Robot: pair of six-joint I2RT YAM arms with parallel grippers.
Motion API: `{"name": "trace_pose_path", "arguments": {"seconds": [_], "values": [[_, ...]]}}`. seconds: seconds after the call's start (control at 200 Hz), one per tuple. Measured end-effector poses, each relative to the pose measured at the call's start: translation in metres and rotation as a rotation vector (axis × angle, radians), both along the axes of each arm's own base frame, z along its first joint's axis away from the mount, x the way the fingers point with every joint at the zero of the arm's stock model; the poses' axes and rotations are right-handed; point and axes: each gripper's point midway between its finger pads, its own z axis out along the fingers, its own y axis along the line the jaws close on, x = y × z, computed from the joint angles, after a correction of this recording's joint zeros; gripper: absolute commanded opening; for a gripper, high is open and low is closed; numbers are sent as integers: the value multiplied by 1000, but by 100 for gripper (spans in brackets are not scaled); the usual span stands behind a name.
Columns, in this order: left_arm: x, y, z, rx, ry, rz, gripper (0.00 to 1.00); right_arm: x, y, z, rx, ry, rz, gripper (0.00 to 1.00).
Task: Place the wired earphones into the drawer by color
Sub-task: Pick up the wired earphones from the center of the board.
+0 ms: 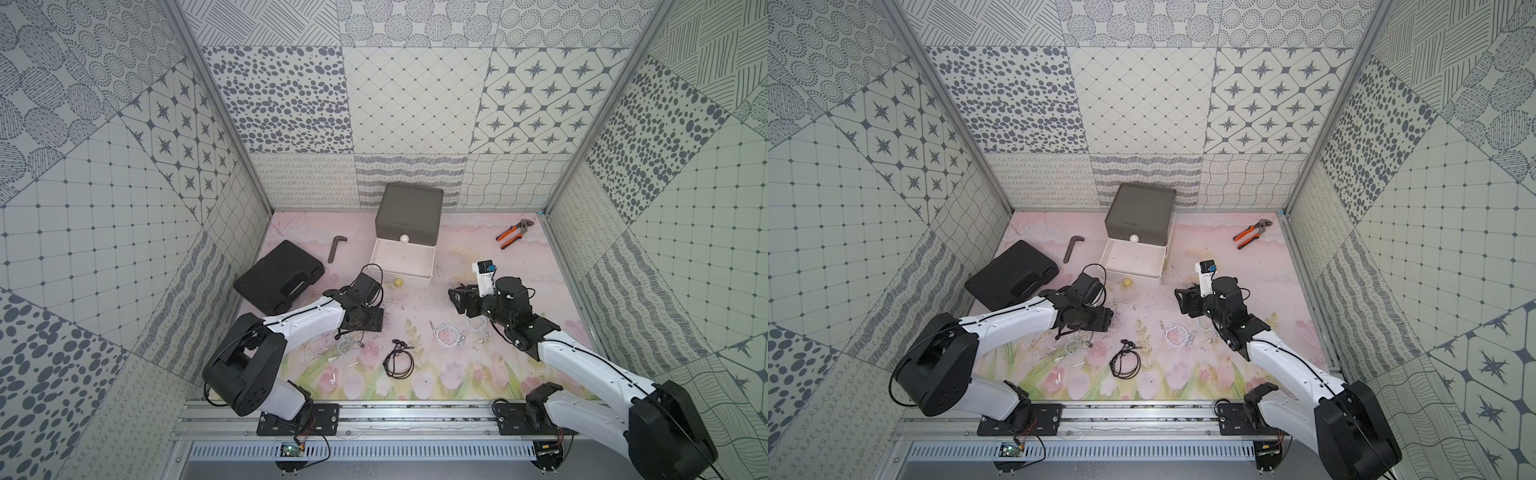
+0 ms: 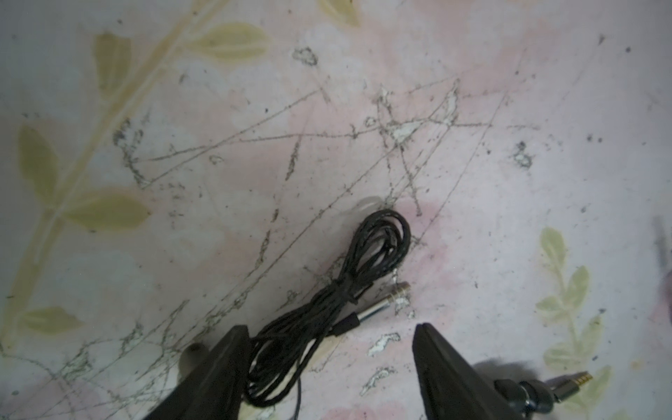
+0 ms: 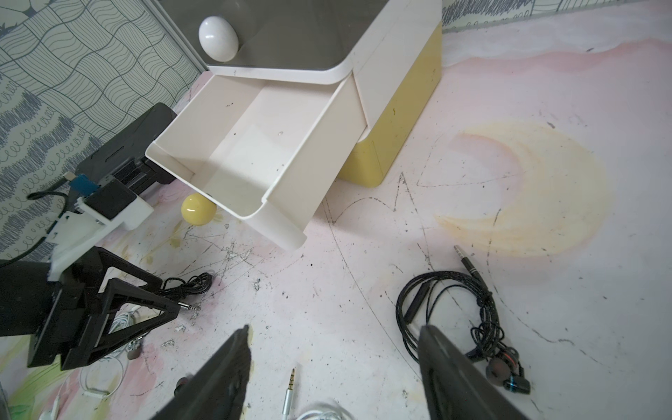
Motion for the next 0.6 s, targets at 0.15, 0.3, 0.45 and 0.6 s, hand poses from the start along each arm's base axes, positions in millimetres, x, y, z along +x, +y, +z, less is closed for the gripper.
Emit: {"name": "trace_pose_path", "arguments": {"seconds": [0.15, 0.3, 0.45, 0.6], "values": [[1, -1, -6, 13, 14, -10, 57, 0, -1, 0, -2, -1, -3, 76], [2, 0, -9, 19, 18, -9, 43, 1, -1, 0, -3, -2, -6, 76], [3, -1, -9, 13, 16, -9, 31, 1, -2, 0, -4, -3, -9, 76], [4, -2, -8, 3, 8, -4, 21, 0, -2, 2, -1, -10, -9, 76]]}}
